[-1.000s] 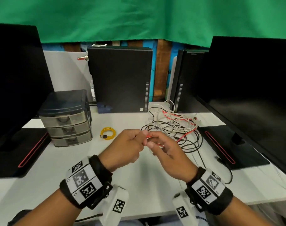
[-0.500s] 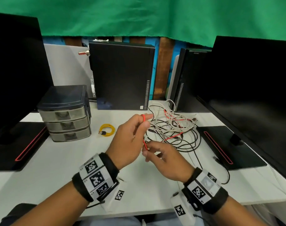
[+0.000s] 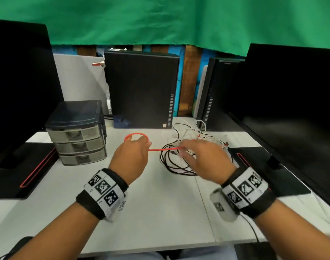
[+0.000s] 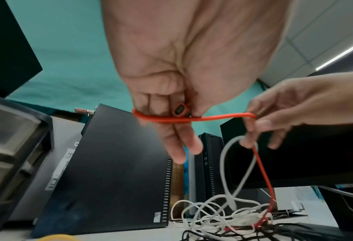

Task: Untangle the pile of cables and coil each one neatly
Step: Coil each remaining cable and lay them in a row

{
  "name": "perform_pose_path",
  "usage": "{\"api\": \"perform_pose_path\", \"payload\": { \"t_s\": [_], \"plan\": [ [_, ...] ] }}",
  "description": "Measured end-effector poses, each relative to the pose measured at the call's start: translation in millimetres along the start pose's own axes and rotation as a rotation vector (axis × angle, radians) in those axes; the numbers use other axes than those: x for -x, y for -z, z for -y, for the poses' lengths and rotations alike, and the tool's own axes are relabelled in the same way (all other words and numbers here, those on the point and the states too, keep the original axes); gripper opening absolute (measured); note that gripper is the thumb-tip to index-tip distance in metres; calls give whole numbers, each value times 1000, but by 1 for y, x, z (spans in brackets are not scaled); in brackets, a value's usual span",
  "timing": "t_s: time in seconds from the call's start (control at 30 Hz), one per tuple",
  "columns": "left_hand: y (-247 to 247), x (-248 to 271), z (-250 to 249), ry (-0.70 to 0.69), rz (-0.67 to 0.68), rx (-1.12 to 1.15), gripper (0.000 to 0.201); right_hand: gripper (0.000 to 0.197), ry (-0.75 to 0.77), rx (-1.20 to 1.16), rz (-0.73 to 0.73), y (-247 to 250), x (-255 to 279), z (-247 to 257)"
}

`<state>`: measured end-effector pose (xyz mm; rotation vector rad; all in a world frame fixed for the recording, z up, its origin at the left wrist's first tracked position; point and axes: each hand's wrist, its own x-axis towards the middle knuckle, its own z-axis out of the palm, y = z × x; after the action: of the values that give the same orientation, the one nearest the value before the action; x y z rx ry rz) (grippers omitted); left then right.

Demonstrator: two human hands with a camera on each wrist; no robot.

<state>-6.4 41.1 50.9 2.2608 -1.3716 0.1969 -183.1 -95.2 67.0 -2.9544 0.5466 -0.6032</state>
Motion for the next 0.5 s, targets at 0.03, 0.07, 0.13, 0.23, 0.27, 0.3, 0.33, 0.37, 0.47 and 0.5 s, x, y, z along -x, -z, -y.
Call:
{"api": "perform_pose_path", "payload": {
  "t_s": [0.03,0.07,0.13,0.23,0.27,0.3,0.33,0.37,0.47,0.5],
  "plan": [
    [0,0,1,9,48,-12,24,20,0,99,-4,11,-14,-1],
    [1,0,0,-5,91,15,25,20,2,202,-21,23,-27,-1],
    [8,0,-5,-12,165,223,34,21,11,356,-77,43,-53,0],
    [27,0,-15,22,177,615,42,21,23,435,-132,62,-86,1],
    [34,0,-17,3,173,672,43,18,29,463,-144,65,-95,2],
    [41,-1,-17,-26,171,698,42,16,31,491,-158,68,-103,3],
    [47,-1,-17,-53,169,704,41,15,21,510,-170,72,-112,4],
    [52,0,-16,-72,167,696,40,15,2,515,-176,77,-120,4],
    [62,1,-10,-76,146,664,38,18,-114,456,-165,98,-142,-8],
    [64,1,-9,-64,140,662,38,19,-160,425,-166,107,-148,-13]
  ]
}}
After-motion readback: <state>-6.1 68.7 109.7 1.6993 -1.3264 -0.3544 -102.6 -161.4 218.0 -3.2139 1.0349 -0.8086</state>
